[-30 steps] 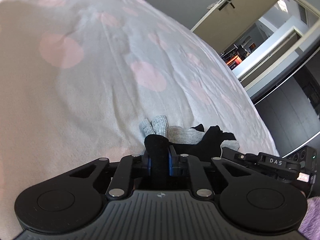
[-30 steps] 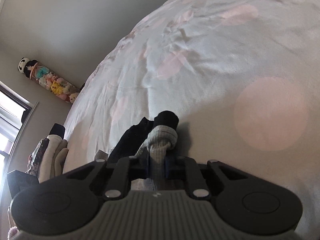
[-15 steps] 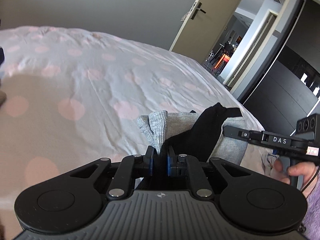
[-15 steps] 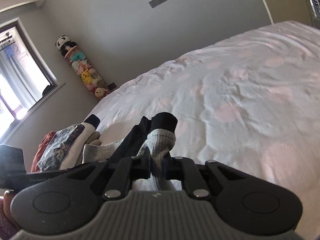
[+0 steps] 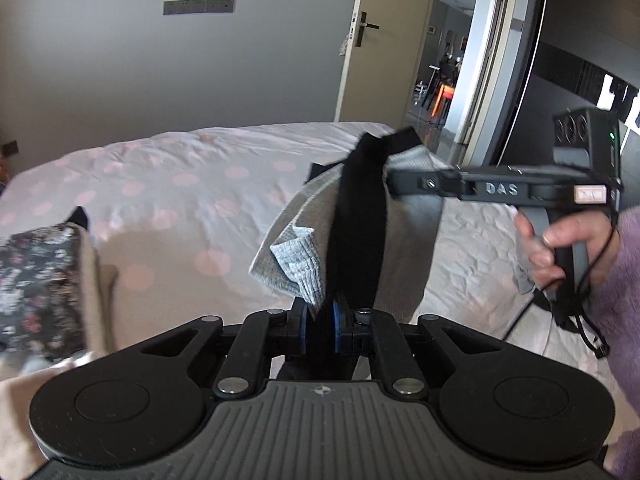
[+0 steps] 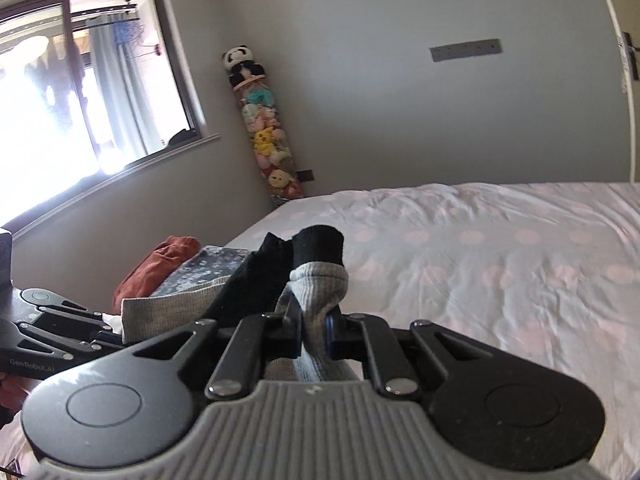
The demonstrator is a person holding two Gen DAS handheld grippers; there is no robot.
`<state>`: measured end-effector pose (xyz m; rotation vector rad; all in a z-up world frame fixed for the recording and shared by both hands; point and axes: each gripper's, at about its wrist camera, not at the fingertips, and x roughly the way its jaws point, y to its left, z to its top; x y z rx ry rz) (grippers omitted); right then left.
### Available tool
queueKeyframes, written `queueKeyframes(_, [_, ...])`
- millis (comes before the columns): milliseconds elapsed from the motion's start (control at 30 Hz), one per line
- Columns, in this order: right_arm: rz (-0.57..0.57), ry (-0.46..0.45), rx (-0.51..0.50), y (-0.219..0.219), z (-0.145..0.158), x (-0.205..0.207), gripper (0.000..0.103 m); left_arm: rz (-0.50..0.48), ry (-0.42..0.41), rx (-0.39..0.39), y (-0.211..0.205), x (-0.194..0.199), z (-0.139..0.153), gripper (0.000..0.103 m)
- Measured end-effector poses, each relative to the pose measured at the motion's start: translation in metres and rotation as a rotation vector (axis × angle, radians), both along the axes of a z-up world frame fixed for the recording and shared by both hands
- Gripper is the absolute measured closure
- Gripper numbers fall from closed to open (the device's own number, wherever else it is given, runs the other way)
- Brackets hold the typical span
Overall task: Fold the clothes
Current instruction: 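Lift the folded grey shirt with both tools and carry it toward the clothes stack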
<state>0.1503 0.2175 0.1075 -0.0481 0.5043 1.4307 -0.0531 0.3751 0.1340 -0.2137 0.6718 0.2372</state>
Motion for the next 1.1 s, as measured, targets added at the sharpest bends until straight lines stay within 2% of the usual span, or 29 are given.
queueKeyframes(200, [0.163,-0.063,-0.038,0.056,0.031,-0.056,0.091,0.129,0.07,-0.006,0.006,-0.053,0.033,0.094])
queueKeyframes(467, [0.355,-0.168,-0.105,0.138,0.053,-0.142,0.091,0.312,0.133,-0.036,0.036,-0.116,0.047,0.094])
queueKeyframes(667, [0.522,-0.298,-0.151,0.199,0.069,-0.213,0.091,0.466,0.182,-0.092,0.069,-0.164,0.048,0.094])
queueKeyframes(767, [0.611,-0.358,-0.167,0.222,0.067,-0.25,0.091,0.541,0.217,-0.14,0.082,-0.187,0.046,0.094])
queueKeyframes(933, [0.723,-0.441,-0.195,0.264,0.046,-0.305,0.091,0.663,0.238,-0.258,0.099,-0.226,0.031,0.094])
queueKeyframes(1100, [0.759,-0.477,-0.23,0.298,0.009,-0.344,0.091,0.752,0.286,-0.366,0.124,-0.25,-0.007,0.094])
